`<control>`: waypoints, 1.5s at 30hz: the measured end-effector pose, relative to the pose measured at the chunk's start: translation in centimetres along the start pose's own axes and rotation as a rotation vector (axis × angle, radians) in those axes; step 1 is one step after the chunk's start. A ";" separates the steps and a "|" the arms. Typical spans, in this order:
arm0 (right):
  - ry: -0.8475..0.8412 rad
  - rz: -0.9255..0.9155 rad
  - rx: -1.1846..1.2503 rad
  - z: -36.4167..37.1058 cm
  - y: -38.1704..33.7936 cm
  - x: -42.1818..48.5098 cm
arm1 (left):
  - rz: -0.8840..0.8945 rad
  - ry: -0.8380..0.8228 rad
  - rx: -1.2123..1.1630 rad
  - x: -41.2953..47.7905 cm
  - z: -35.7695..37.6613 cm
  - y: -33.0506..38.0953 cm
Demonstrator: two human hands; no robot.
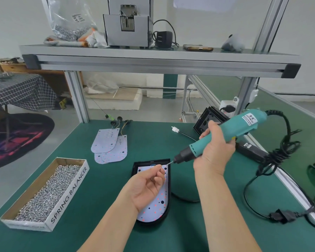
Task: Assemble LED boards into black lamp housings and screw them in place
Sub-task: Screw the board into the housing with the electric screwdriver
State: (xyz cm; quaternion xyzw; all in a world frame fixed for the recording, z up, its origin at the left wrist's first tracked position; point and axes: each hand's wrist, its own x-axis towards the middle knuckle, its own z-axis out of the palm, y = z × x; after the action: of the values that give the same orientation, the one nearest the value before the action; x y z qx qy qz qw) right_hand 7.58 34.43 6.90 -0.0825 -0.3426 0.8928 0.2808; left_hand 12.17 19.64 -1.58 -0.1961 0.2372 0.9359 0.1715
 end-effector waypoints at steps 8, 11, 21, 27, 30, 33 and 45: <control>0.026 -0.061 -0.157 0.1 2.3 -0.8 | -0.005 0.012 -0.005 0.2 0.2 -0.4; 0.016 -0.060 -0.156 -0.1 2.8 -0.9 | -0.018 -0.001 -0.038 0.1 0.2 -0.2; 0.022 -0.078 -0.144 0.0 2.7 -0.9 | -0.011 -0.010 -0.034 0.2 0.1 -0.1; 0.037 -0.074 -0.132 -0.2 2.7 -0.9 | -0.022 0.007 -0.027 0.2 0.3 -0.2; 0.035 -0.080 -0.129 -0.2 2.8 -0.9 | -0.024 0.013 -0.024 0.1 0.3 -0.2; 0.032 -0.082 -0.116 -0.1 2.9 -0.9 | -0.029 0.020 -0.013 0.0 0.3 -0.2; 0.026 -0.124 -0.160 0.3 3.1 -1.1 | 0.019 0.026 0.031 0.0 0.4 -0.4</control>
State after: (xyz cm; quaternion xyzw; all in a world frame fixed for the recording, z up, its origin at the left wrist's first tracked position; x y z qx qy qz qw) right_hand 7.00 31.77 5.01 -0.0950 -0.4137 0.8423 0.3322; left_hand 12.25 20.17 -1.43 -0.2032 0.2557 0.9311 0.1626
